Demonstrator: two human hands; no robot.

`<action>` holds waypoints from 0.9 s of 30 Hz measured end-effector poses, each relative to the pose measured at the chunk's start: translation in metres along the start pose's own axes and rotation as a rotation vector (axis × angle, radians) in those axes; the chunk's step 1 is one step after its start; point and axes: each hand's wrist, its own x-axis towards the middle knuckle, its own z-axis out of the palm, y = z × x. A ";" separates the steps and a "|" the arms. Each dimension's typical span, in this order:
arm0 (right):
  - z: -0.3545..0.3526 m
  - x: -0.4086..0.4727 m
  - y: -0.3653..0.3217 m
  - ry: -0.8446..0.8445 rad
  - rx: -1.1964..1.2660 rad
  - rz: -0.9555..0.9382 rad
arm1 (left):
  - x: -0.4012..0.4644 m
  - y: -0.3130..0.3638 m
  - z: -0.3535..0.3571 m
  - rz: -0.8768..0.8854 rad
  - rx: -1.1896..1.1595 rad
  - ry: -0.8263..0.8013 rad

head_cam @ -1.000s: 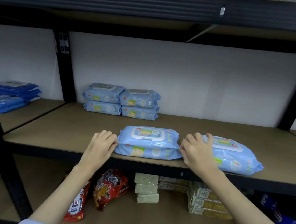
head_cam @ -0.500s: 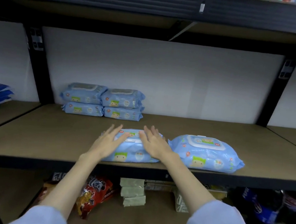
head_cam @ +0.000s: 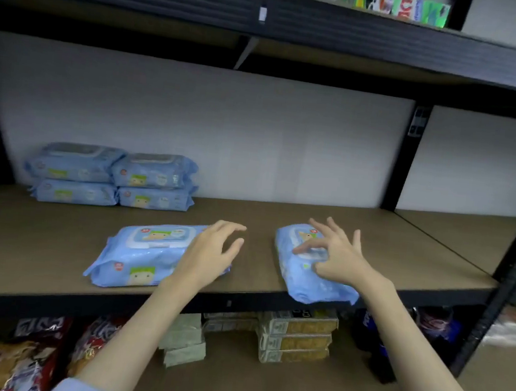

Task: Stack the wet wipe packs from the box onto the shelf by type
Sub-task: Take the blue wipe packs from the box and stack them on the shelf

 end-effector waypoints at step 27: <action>0.013 -0.034 0.121 0.353 0.439 0.237 | 0.009 0.032 0.070 0.041 -0.121 -0.027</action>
